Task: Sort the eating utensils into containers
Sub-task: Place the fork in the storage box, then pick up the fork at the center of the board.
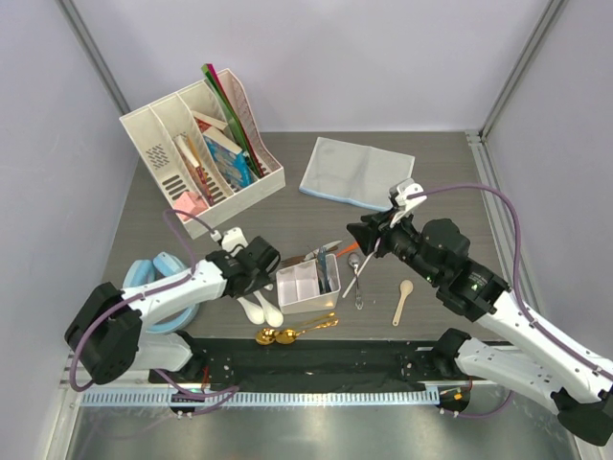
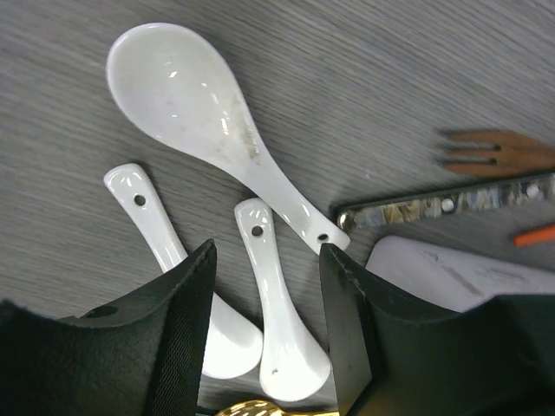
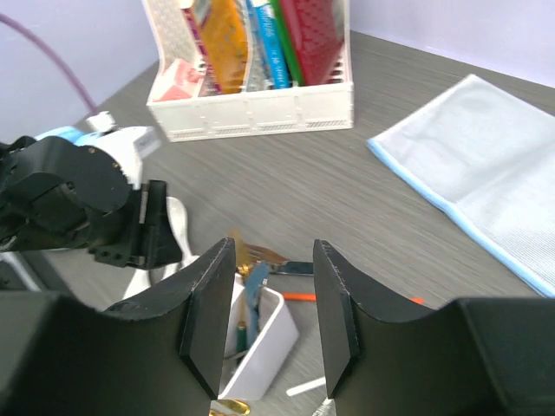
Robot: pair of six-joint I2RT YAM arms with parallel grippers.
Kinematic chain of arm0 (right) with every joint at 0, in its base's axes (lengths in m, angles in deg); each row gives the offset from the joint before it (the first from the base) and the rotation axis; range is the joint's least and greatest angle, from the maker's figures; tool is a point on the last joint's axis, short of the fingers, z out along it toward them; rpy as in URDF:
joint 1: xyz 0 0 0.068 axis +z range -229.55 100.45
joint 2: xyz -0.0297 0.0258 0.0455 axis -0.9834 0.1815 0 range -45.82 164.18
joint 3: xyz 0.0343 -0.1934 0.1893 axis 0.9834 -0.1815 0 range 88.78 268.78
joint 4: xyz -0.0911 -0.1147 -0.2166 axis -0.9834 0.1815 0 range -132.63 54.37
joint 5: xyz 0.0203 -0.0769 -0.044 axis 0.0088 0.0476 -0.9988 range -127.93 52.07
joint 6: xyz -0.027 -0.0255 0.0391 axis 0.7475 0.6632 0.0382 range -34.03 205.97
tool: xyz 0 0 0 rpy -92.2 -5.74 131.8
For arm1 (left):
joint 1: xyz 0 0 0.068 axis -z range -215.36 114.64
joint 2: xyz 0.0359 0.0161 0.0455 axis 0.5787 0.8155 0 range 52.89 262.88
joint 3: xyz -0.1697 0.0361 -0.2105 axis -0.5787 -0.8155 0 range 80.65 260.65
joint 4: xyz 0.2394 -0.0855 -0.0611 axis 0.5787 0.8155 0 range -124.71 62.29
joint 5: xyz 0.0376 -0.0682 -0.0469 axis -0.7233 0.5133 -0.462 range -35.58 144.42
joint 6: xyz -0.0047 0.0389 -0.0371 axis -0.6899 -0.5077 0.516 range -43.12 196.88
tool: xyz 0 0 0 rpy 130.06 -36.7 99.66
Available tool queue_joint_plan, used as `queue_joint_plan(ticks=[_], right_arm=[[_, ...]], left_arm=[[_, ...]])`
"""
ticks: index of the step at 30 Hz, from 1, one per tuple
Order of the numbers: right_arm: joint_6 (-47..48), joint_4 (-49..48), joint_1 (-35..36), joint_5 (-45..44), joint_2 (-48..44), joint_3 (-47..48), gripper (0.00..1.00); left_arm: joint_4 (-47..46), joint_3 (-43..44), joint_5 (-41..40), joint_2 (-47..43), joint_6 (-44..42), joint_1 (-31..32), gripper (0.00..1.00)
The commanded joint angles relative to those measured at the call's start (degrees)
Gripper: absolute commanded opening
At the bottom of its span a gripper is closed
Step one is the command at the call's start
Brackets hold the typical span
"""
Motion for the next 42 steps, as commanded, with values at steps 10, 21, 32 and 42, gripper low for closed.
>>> queue_joint_plan(ticks=[10,21,32,42], right_arm=[[3.23,1.04,0.3,-7.52,-1.02,-1.52,0.47],[4.03,1.04,0.21,-10.95,-2.26,-2.75,0.52],[5.69,2.01,0.21,-12.62,-2.52,-2.31,0.54],[6.4,2.54,0.21,-14.91,-1.99,-2.75,0.58]], left_arm=[[3.56,3.76,-13.3,1.78,12.18,-0.59,0.53],[1.54,1.74,-11.11,2.66,12.18,-2.79,0.64],[-1.8,6.12,-8.21,13.02,10.08,-4.46,0.63],[-2.77,8.33,-7.86,18.04,8.05,-5.51,0.57]])
